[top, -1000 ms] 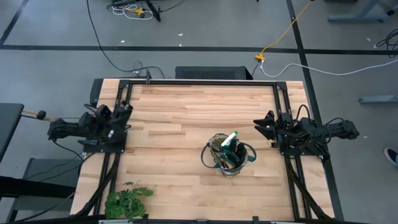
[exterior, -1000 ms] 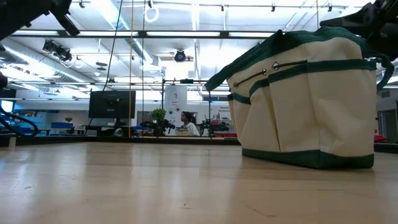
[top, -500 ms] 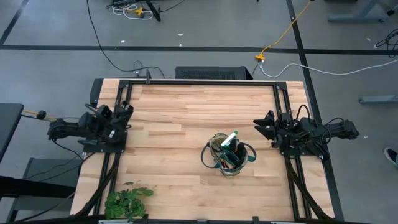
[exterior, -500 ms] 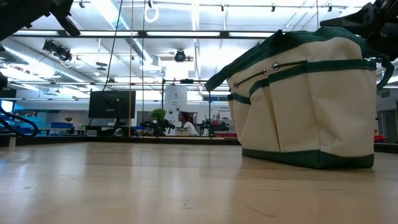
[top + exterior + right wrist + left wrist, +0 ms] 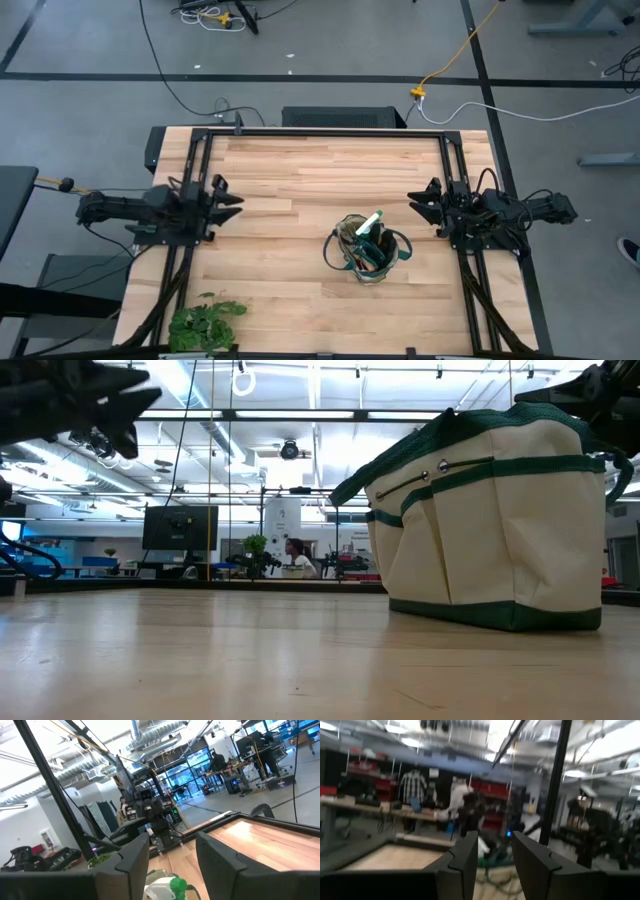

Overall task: Pick & Place Garden tools in Gardening bag
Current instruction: Return to Home Position

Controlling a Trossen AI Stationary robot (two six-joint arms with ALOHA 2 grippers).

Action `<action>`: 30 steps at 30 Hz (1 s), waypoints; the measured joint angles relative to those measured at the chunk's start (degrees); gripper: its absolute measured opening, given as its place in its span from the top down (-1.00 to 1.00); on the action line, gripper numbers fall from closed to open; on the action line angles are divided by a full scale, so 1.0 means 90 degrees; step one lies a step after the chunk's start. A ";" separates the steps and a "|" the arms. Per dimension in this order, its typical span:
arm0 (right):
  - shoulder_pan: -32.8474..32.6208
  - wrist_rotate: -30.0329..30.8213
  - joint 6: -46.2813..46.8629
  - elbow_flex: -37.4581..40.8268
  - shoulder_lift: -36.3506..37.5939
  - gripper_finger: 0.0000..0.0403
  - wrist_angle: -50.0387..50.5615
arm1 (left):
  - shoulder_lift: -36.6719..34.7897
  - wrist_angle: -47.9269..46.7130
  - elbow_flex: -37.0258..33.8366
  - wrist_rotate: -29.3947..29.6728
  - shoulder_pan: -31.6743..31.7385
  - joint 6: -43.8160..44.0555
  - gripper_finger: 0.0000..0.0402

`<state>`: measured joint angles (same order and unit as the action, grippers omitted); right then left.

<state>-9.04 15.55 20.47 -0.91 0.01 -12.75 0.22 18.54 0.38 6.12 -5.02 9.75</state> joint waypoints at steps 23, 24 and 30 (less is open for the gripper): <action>0.0000 0.0000 0.0000 -0.0003 0.0000 0.18 0.0000 | 0.0021 -0.0466 0.0002 0.0004 0.0000 0.0011 0.37; 0.0000 0.0000 0.0000 -0.0005 0.0000 0.18 0.0000 | 0.0021 -0.0468 0.0002 0.0004 0.0000 0.0011 0.37; -0.0002 0.0000 0.0000 -0.0005 0.0000 0.18 0.0000 | 0.0021 -0.0468 0.0002 0.0004 0.0000 0.0013 0.37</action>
<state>-9.05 15.55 20.47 -0.95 0.01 -12.75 0.40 14.33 0.40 6.15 -5.02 9.87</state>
